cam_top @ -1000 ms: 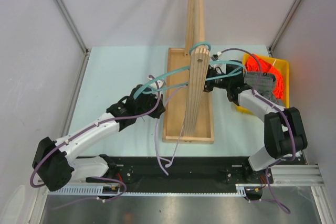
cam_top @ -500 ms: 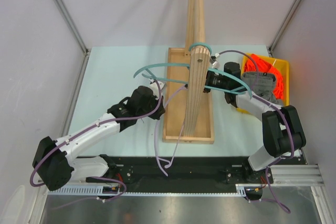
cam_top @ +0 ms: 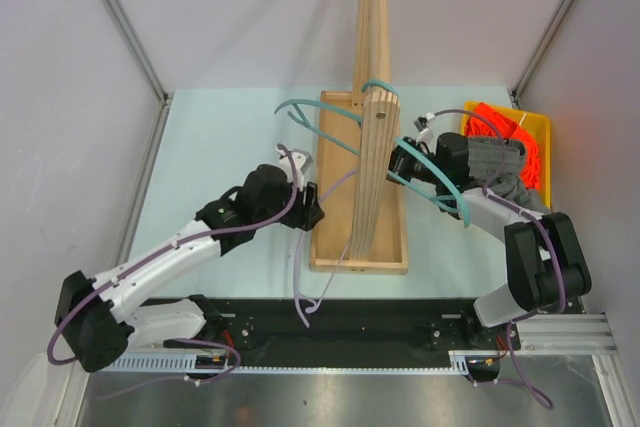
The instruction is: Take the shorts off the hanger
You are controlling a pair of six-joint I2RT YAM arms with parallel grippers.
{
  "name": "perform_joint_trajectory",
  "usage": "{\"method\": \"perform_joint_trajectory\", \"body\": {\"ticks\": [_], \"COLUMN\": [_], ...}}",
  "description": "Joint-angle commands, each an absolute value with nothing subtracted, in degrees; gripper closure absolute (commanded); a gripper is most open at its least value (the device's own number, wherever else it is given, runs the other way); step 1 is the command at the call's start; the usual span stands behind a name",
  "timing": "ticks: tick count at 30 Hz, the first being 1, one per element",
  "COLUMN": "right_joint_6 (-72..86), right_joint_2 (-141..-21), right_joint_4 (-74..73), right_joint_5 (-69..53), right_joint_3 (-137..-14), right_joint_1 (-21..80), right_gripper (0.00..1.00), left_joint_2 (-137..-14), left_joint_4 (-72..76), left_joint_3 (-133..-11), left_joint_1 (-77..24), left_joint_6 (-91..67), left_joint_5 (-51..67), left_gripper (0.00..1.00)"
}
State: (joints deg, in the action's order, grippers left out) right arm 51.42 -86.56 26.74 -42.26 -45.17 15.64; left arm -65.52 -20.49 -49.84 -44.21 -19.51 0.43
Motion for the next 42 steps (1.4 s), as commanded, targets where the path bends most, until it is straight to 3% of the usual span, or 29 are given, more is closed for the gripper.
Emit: {"method": "perform_joint_trajectory", "body": {"ticks": [1,9,17,23,36,42], "right_joint_6": [52.5,60.3,65.8,75.3,78.5,75.9], "right_joint_2": [-81.4,-74.5,-63.4,-60.2,-60.9,-64.8], "right_joint_4": [31.0,37.1,38.0,42.1,46.3,53.6], "right_joint_5": [-39.8,-43.6,-44.6,-42.6,-28.1,-30.6], "right_joint_3": [-44.2,-42.7,-44.8,-49.2,-68.2,-73.7], "right_joint_1": [12.1,0.5,-20.6,-31.1,-32.3,-27.0], "right_gripper": [1.0,1.0,1.0,1.0,1.0,1.0], "left_joint_2": [-58.3,-49.6,-38.4,-32.8,-31.6,-31.1], "left_joint_4": [-17.2,-19.9,-23.0,-23.2,-23.9,-23.7], "left_joint_3": [-50.5,-47.5,-41.5,-39.1,-39.2,-38.8], "left_joint_1": [-42.1,-35.3,-34.5,-34.5,-34.5,-34.5], "left_joint_6": [-23.5,-25.4,-27.9,-29.7,-29.2,-28.8], "left_joint_5": [2.5,5.9,6.9,6.8,7.2,6.9], "left_gripper": [0.36,0.32,0.3,0.28,0.29,0.29]}}
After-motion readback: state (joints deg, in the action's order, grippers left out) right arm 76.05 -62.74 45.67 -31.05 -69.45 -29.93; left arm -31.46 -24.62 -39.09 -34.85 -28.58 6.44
